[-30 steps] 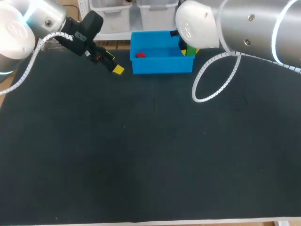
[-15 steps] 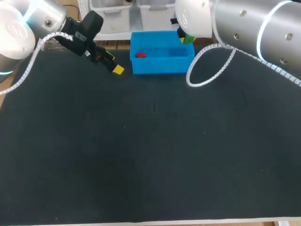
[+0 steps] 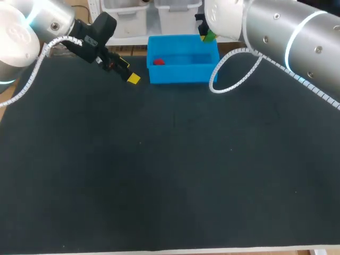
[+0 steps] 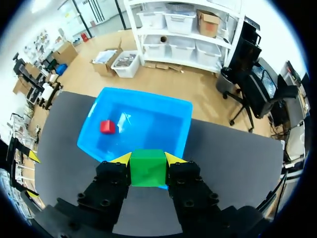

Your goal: Use the left arm to pick the red cube and place it into the blue plastic box first, then use the right arm to grasp the green cube and put it into the same blue plastic box after the first action is fully finished.

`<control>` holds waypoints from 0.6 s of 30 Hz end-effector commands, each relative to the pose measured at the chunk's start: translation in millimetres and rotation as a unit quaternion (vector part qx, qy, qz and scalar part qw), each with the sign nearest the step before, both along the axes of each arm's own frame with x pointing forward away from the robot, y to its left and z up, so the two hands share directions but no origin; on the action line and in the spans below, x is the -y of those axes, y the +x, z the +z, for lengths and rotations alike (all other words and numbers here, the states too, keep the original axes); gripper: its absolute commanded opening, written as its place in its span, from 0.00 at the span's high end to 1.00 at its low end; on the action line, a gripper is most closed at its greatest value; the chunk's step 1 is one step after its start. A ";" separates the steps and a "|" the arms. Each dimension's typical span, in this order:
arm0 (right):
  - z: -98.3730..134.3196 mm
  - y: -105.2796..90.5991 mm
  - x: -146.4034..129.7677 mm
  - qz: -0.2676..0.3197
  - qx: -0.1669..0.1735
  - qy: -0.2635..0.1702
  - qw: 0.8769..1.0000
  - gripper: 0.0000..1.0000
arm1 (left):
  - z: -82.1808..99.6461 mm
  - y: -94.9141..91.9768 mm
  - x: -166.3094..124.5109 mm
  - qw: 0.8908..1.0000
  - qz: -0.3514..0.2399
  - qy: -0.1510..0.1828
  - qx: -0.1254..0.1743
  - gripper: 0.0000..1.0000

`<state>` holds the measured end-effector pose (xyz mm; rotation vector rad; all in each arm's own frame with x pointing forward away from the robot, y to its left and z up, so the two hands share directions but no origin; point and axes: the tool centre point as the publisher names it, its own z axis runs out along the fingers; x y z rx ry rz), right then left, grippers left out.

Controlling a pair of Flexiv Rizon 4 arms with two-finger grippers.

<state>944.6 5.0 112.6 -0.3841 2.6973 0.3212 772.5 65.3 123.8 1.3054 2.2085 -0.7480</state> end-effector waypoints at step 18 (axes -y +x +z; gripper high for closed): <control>-8.3 63.4 -30.6 0.051 -0.058 0.096 0.992 1.00 | -0.7 0.3 -0.9 1.000 -0.002 -0.002 0.001 0.00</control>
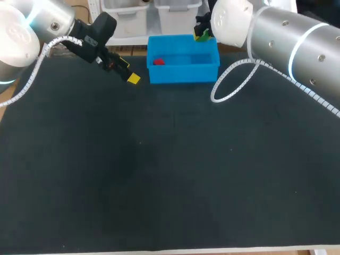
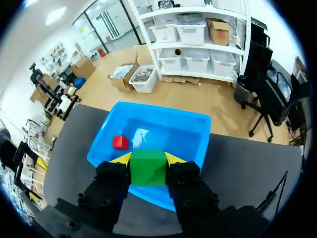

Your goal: Use the left arm to pick the red cube and place it into the blue plastic box first, then use the right arm to grasp the green cube and put it into the same blue plastic box after the first action is fully finished.

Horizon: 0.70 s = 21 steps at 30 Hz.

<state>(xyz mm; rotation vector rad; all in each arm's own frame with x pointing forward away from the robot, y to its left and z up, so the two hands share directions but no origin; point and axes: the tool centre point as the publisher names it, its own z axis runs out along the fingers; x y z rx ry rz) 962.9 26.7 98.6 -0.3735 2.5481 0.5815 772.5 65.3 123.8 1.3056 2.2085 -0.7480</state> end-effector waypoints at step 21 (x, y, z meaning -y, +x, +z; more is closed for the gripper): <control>-1.8 61.7 -14.7 0.027 -0.101 -0.011 0.994 0.00 | -0.7 0.3 -0.9 1.000 -0.002 -0.002 0.001 0.00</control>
